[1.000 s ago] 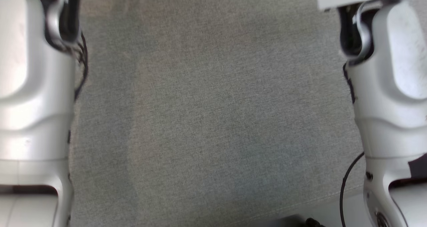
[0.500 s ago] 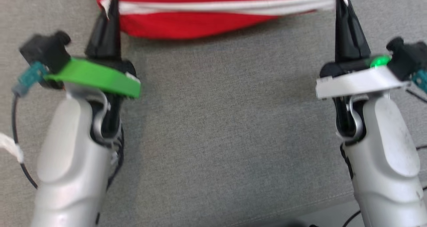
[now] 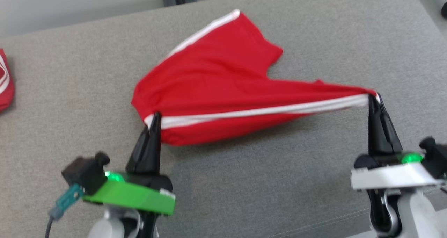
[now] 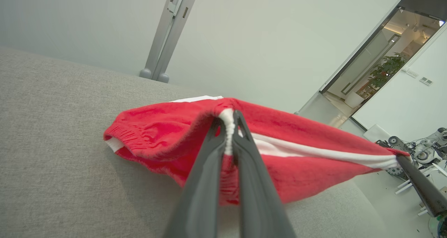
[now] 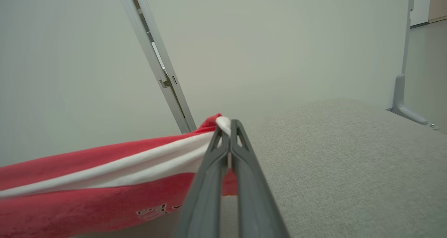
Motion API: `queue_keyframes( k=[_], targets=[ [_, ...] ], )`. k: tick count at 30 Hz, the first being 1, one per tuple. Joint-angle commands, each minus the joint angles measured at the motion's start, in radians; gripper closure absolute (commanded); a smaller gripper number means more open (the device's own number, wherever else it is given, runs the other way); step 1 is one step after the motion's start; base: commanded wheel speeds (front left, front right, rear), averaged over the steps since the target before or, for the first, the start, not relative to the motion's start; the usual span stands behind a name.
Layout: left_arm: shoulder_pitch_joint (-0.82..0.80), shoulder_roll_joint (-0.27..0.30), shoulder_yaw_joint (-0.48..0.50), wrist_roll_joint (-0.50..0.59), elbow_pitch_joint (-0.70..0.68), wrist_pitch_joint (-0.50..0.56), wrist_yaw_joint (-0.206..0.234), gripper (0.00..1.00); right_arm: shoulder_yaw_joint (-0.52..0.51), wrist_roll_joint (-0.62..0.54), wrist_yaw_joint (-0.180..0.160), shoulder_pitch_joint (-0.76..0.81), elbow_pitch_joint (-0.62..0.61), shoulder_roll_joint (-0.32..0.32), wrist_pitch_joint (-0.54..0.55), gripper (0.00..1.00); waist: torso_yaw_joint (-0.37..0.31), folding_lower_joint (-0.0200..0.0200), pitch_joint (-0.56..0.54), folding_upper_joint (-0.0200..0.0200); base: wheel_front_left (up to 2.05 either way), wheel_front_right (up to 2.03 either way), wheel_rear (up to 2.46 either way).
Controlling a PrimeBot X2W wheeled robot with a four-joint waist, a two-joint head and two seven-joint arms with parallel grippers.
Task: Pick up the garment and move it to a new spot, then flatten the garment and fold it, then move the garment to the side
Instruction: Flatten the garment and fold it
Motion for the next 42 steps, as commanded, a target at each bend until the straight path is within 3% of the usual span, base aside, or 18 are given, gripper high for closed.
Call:
queue_keyframes(
  k=[1,8,16,30,42],
  targets=[
    [0.058,0.001,0.005,-0.012,-0.029,0.003,0.019,1.00,-0.012,0.012,-0.002,0.046,-0.017,-0.003,-0.003,1.00,-0.010,0.0001,-0.074,-0.0001,0.00,0.00,0.00],
    [0.246,-0.009,-0.002,-0.047,-0.112,0.021,0.085,1.00,-0.041,0.016,-0.002,0.172,-0.040,-0.004,0.012,1.00,-0.001,0.0001,-0.098,-0.0001,0.00,0.00,0.00],
    [0.213,-0.043,-0.013,-0.117,0.026,0.007,0.076,1.00,-0.055,-0.016,-0.003,0.091,0.133,-0.004,0.022,1.00,0.055,0.0001,-0.085,-0.0001,0.00,0.00,0.00],
    [-0.142,-0.073,-0.044,-0.228,0.313,-0.011,0.138,1.00,-0.008,-0.153,-0.002,-0.393,0.522,-0.010,0.072,1.00,0.165,0.0001,0.037,-0.0001,0.00,0.00,0.00],
    [-0.418,-0.073,-0.200,-0.409,0.527,-0.103,0.197,1.00,0.029,-0.233,-0.002,-0.735,0.858,-0.078,0.086,1.00,0.245,0.0001,0.142,-0.0001,0.00,0.00,0.00]
  ],
)
